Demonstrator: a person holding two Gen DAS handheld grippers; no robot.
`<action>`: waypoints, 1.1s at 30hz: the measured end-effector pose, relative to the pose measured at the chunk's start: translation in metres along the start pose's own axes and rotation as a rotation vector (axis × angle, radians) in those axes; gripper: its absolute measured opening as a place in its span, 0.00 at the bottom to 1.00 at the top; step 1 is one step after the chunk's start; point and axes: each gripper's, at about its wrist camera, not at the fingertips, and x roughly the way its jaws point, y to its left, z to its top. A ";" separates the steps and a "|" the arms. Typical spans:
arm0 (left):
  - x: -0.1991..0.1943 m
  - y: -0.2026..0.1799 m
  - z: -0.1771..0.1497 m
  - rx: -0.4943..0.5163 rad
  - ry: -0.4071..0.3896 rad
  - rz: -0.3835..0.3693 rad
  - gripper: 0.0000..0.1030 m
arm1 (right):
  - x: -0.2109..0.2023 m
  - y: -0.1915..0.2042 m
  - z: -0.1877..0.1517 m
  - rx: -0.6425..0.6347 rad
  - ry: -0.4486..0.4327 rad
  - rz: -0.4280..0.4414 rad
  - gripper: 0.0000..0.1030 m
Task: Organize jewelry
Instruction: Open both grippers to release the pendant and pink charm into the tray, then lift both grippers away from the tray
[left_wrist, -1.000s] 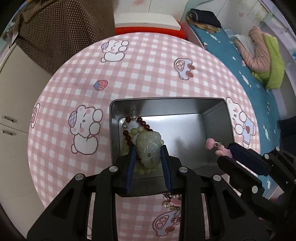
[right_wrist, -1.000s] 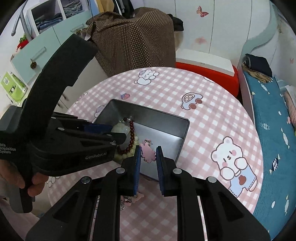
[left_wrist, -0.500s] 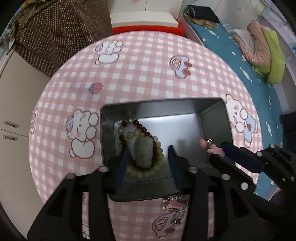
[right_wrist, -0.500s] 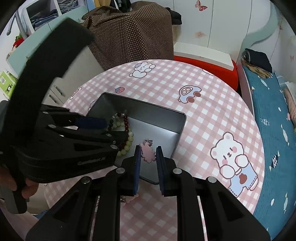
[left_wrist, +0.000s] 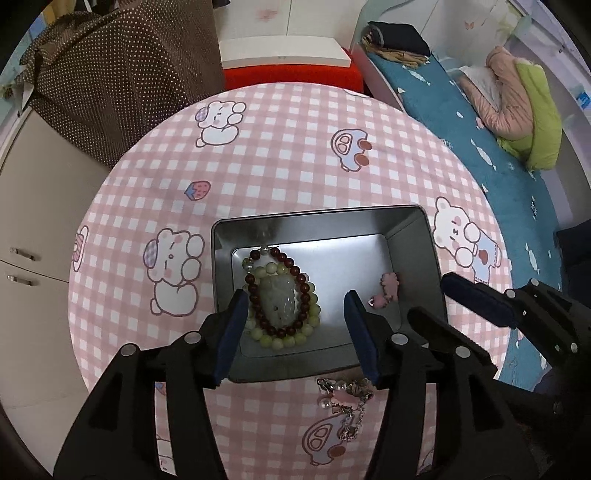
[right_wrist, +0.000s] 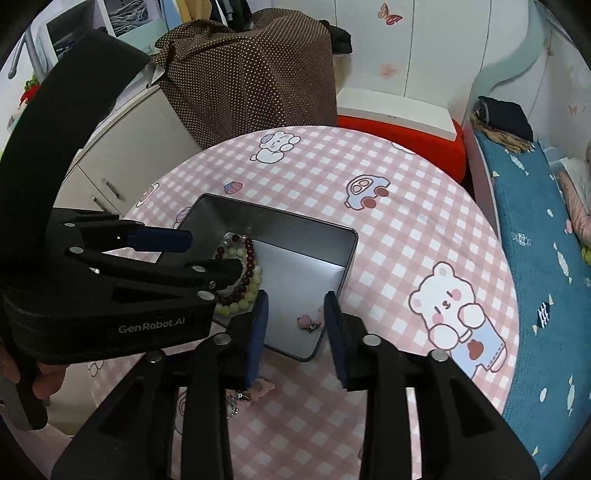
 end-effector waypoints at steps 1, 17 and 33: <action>-0.002 -0.001 -0.001 0.002 -0.005 -0.001 0.54 | -0.002 0.001 0.000 -0.001 -0.005 -0.001 0.31; -0.035 -0.001 -0.024 -0.003 -0.072 -0.024 0.61 | -0.028 0.012 -0.011 0.010 -0.055 -0.038 0.39; -0.045 0.002 -0.071 -0.008 -0.045 -0.051 0.74 | -0.053 0.021 -0.055 0.077 -0.059 -0.116 0.59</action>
